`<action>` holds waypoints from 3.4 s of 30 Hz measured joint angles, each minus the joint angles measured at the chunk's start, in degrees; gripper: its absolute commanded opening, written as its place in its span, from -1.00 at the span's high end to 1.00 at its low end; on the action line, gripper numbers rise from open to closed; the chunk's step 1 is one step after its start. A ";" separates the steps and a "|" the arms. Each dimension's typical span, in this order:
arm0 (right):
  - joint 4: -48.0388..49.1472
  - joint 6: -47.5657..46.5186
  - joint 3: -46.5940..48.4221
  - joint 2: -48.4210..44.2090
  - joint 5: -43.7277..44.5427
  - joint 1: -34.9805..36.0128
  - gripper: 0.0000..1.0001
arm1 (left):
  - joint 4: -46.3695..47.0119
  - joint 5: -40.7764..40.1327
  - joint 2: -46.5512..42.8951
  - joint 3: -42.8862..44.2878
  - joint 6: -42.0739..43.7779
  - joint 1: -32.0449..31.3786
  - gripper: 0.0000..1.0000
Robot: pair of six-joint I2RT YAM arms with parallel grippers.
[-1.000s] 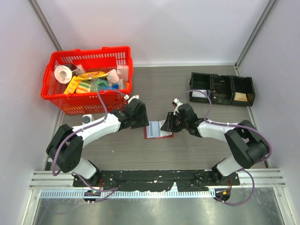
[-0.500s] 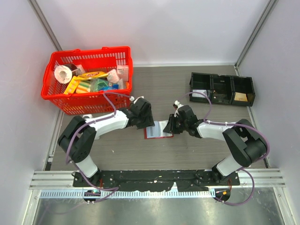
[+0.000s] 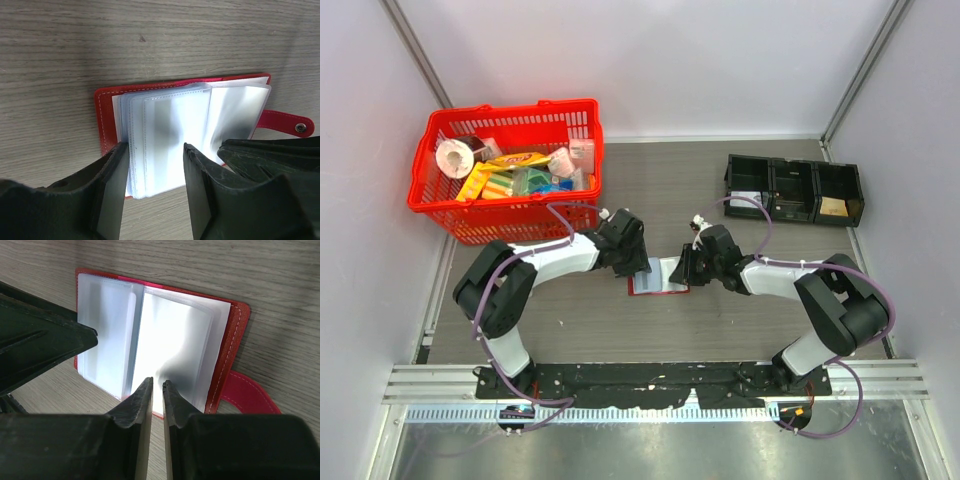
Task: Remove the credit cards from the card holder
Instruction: Remove the credit card from the card holder.
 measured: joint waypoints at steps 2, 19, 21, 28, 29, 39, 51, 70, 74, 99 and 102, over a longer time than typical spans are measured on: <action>0.02 0.00 0.00 0.02 -0.02 0.00 0.62 | 0.02 0.07 -0.02 0.00 -0.22 0.00 0.02; 0.92 0.02 0.00 0.50 -0.46 0.00 0.63 | 3.08 5.14 -1.81 -0.13 -1.97 0.00 0.29; 0.92 0.02 0.00 0.50 -0.46 0.00 0.63 | 4.09 5.57 -2.84 -0.35 -2.10 0.00 0.33; 0.92 0.04 0.00 0.50 -0.50 -0.04 0.63 | 7.37 6.82 -4.17 -1.33 -2.29 0.00 0.42; 0.92 0.04 0.00 0.50 -0.55 -0.07 0.62 | 7.85 7.06 -4.17 -1.66 -2.29 0.00 0.43; 1.29 0.26 -0.26 0.33 -0.66 -0.39 0.51 | 9.68 8.04 -4.17 -2.58 -2.49 0.00 0.82; -11.89 -2.38 1.22 -10.86 8.48 -0.48 0.16 | 10.21 8.17 -4.22 -2.89 -1.99 0.00 1.00; -6.64 -2.08 2.62 -9.77 3.28 -0.48 0.36 | 6.34 8.59 -4.17 -0.35 -0.98 -0.37 0.92; -3.48 -0.98 1.25 -6.19 2.16 -0.48 0.47 | 6.14 8.61 -3.98 0.07 -0.87 -0.81 0.83; 3.89 1.77 -4.37 -2.86 -1.01 -2.73 0.60 | 6.91 10.47 -1.92 1.60 -0.94 -3.06 0.65; 3.91 1.79 -4.39 -2.86 -1.05 -2.80 0.61 | 6.91 10.49 -1.92 1.60 -0.94 -3.06 0.67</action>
